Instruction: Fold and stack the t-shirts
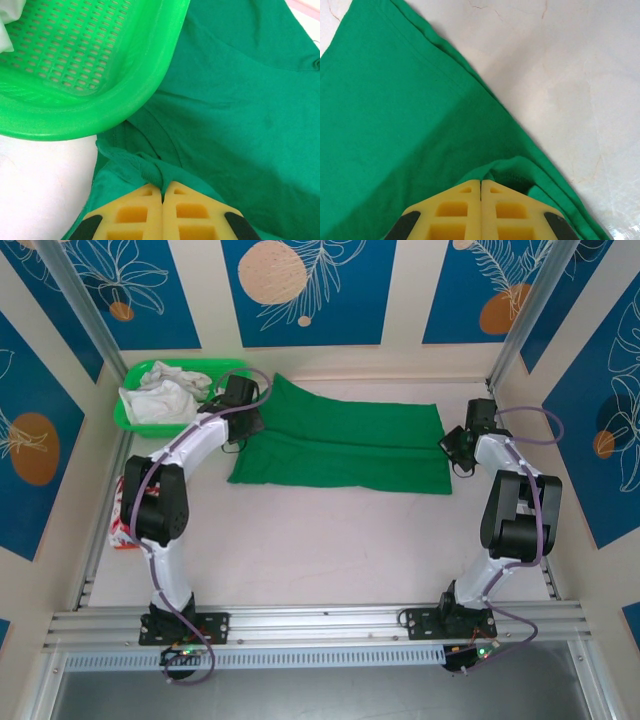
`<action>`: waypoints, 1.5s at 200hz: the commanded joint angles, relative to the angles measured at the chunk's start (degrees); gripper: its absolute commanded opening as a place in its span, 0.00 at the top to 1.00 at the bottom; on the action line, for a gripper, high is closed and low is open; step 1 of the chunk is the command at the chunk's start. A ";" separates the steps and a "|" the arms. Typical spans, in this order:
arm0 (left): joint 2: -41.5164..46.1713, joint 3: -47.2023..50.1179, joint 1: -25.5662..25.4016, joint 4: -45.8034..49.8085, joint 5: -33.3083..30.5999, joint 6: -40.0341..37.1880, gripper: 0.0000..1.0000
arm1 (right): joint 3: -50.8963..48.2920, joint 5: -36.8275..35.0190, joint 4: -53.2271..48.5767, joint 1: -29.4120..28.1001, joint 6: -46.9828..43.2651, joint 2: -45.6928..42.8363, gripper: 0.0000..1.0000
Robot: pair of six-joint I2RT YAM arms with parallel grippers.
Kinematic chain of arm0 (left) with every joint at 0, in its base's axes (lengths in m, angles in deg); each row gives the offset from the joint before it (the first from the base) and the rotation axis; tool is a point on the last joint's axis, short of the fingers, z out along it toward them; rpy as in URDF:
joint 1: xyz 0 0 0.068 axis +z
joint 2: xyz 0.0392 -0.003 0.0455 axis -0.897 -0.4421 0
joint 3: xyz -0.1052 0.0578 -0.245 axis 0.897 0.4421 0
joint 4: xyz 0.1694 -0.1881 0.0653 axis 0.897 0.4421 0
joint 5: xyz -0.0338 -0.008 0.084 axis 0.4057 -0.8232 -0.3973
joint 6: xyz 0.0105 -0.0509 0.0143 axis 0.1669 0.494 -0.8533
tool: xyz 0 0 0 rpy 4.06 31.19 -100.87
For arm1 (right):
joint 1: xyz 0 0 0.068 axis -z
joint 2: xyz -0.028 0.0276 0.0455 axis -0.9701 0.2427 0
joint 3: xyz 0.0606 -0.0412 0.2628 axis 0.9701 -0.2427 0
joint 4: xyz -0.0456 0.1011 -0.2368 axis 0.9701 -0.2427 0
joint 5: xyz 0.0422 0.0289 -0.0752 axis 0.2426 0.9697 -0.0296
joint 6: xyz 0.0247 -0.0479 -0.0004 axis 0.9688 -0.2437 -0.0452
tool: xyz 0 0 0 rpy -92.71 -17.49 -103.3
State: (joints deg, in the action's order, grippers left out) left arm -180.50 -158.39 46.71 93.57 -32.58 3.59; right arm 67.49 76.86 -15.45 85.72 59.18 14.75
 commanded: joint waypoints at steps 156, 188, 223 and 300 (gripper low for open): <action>0.98 11.07 -1.02 -10.87 15.55 -0.52 0.14 | -5.45 5.10 7.77 -15.24 -3.48 -0.10 0.22; 0.31 14.09 -1.10 -11.30 16.00 -0.72 0.14 | -5.31 6.33 5.52 -13.91 -0.81 4.34 0.26; 3.01 20.17 -1.05 -11.63 14.86 -1.22 0.14 | -6.85 6.82 2.18 -11.66 -0.65 4.28 0.28; 13.70 37.46 -1.35 -11.98 15.86 2.05 0.14 | -19.95 7.65 -1.56 -10.55 0.54 -5.82 0.29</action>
State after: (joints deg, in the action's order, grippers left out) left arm -170.53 -126.54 45.90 78.62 -17.52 3.70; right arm 52.87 84.16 -11.13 74.63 58.05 12.35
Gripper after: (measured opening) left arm 0.864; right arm 0.710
